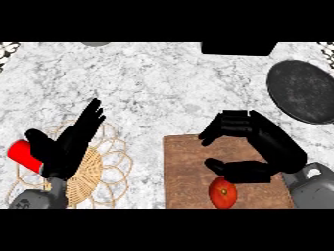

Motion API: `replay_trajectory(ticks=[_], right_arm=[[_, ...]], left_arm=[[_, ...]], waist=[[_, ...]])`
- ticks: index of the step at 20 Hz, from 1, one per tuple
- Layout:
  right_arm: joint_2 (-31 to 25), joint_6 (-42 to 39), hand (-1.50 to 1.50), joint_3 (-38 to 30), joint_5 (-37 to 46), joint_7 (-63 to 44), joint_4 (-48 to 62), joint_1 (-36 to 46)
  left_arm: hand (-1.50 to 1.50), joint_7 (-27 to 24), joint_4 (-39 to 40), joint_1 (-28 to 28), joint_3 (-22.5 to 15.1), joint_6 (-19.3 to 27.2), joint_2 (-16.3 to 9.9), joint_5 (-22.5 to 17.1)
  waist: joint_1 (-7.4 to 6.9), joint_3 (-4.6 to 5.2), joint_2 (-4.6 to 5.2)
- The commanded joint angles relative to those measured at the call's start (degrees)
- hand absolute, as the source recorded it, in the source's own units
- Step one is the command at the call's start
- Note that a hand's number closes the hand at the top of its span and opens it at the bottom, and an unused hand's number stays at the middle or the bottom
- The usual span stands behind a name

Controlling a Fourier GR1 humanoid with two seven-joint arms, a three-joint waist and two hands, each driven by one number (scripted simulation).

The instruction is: Pick the tomato from the cutting board and place it in the pan

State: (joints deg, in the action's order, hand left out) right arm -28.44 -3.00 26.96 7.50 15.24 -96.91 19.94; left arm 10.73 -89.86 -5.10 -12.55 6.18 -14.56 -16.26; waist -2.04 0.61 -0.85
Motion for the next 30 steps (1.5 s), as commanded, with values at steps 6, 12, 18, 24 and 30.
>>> replay_trajectory(ticks=[6,12,18,24,30], right_arm=[[1.35,-1.09,-1.5,11.79,17.71,7.77,-1.54,5.77],[-8.1,-9.96,-1.5,23.61,37.85,-8.34,-4.81,8.97],[-6.81,-26.17,-1.5,33.18,50.7,-26.43,-11.85,12.72],[0.65,-47.24,-1.5,42.38,56.0,-41.44,-12.54,10.43],[13.75,-58.66,-1.5,47.8,61.24,-55.43,-12.54,-0.07]], left_arm=[[0.0,-0.65,2.55,-0.02,0.28,-3.19,1.98,-2.47],[0.0,0.33,2.48,1.12,0.73,-2.84,1.31,-2.73],[0.0,-0.51,1.65,1.91,-0.29,-1.58,2.9,-1.78],[0.0,0.15,0.33,2.87,0.76,-3.75,1.18,-3.25],[0.0,-0.96,1.52,1.5,-0.59,-3.09,3.89,-1.38]], waist=[[1.79,-0.55,0.73],[3.09,-0.26,-0.37],[3.55,-0.28,-0.62],[2.88,-0.35,-0.15],[2.72,-0.55,0.59]])
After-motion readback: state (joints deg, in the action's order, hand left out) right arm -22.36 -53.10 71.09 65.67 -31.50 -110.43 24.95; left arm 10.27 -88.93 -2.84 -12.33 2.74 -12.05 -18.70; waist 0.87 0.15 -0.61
